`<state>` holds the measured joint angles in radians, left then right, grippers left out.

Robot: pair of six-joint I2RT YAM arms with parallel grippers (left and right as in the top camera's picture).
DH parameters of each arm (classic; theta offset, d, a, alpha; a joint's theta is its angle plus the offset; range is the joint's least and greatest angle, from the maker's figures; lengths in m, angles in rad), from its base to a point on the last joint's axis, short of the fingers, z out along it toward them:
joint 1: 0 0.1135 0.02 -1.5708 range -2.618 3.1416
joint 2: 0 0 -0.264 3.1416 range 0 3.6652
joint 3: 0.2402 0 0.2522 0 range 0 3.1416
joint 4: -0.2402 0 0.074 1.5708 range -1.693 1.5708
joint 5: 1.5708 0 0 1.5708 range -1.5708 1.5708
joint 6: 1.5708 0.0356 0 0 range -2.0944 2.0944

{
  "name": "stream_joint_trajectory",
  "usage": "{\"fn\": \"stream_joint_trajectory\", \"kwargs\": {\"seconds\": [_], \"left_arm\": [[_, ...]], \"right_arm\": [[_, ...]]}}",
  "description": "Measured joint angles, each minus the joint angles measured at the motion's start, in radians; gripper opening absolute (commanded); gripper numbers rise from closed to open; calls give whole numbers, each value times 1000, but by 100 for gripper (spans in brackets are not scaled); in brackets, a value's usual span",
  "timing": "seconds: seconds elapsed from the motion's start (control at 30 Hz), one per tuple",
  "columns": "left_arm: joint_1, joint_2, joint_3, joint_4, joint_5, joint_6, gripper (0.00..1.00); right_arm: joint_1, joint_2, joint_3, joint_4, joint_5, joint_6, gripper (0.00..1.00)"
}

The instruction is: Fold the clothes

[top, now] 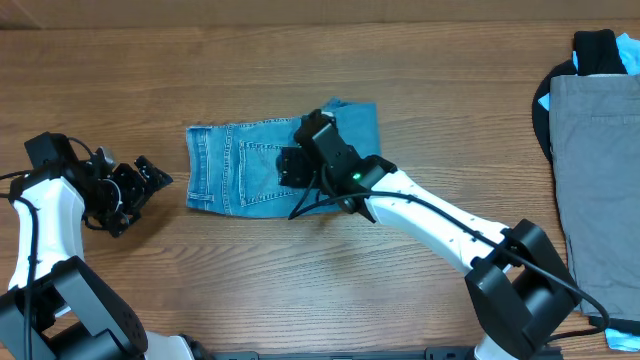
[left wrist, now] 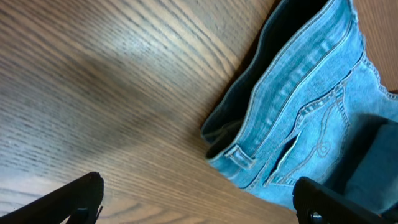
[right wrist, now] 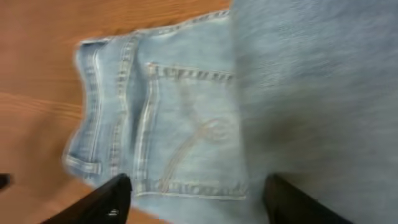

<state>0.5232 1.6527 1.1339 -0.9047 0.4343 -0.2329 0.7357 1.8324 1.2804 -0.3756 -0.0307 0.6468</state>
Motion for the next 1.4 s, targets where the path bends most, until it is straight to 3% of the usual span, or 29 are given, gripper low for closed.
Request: {"fn": "stream_joint_trajectory", "kwargs": {"seconds": [0.1, 0.13, 0.17, 0.27, 0.43, 0.67, 0.9, 1.1, 1.27, 1.4], "left_arm": [[0, 0, 0, -14, 0, 0, 100], [0, 0, 0, -14, 0, 0, 100], [0, 0, 0, -18, 0, 0, 100], [0, 0, 0, -21, 0, 0, 100], [-3, 0, 0, -20, 0, 0, 100], [-23, 0, 0, -21, 0, 0, 100], [-26, 0, 0, -26, 0, 0, 100], [-26, 0, 0, -32, 0, 0, 100], [-26, 0, 0, -35, 0, 0, 100], [-26, 0, 0, -35, 0, 0, 100]], "right_arm": [[-19, 2, 64, -157, -23, -13, 79], [-36, 3, 104, -235, -21, -22, 72], [-55, 4, 138, -290, -19, -33, 55], [-128, 3, 237, -421, -17, -74, 26], [-204, 5, 263, -556, -56, -106, 4], [-185, 40, 144, -400, -177, -113, 4], [-135, 200, 41, -241, -260, -52, 4], [-113, 197, 56, -233, -219, -48, 4], [-130, 161, 109, -231, -185, -53, 10], [-184, 108, 179, -127, -206, -77, 10]]}}
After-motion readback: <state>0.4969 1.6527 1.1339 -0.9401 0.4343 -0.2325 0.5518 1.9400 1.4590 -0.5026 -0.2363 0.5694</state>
